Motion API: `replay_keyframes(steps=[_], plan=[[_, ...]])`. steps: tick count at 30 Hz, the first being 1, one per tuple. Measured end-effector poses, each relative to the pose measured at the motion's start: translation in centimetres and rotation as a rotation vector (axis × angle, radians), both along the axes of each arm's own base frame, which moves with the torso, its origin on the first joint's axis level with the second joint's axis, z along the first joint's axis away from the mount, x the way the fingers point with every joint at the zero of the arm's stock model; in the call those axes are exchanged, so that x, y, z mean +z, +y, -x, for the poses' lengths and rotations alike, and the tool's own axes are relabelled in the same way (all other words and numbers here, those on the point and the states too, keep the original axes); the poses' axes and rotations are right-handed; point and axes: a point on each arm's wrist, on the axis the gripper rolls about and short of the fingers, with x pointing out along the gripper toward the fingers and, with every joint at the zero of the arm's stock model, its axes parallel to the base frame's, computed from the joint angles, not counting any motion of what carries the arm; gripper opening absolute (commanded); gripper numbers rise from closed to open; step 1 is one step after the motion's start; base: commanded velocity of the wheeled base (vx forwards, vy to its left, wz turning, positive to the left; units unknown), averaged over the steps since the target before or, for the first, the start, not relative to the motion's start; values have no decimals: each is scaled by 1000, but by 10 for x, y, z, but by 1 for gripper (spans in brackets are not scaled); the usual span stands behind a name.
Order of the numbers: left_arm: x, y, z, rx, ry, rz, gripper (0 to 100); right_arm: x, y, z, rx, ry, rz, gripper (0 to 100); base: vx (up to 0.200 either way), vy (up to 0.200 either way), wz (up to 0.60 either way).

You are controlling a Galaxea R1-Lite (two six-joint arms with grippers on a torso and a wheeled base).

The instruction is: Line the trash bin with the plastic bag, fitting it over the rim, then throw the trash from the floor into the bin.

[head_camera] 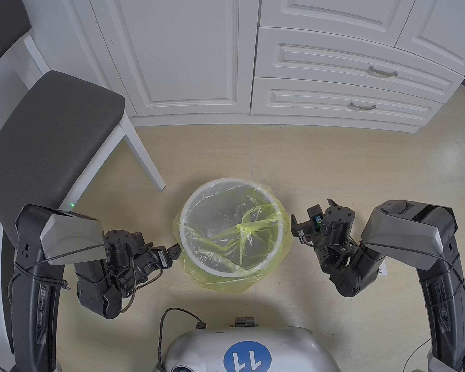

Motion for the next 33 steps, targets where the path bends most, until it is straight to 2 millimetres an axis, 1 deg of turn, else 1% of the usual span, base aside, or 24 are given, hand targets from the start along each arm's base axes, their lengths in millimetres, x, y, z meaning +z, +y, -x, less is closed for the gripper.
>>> replay_keyframes(steps=[6,15,16,23,25,28,33], plan=[[-3,0,1,0,10,-5,100,-12,0,-8,-6,7,2,100,0,0,0],[-4,0,1,-2,11,-11,100,-42,-10,-29,-39,56,6,100,0,0,0],[-5,0,1,-2,12,-12,100,-48,-11,-32,-45,68,-4,100,0,0,0],[-7,-1,1,-2,15,-14,100,-68,-9,-40,-70,182,-120,100,0,0,0],[-8,-1,1,-2,16,-14,100,-70,-8,-41,-71,205,-151,100,0,0,0],[-7,-1,1,-2,14,-14,100,-67,-6,-43,-62,221,-190,100,0,0,0],[-6,1,0,2,12,-14,100,-49,-9,-43,-45,203,-216,100,0,0,0]])
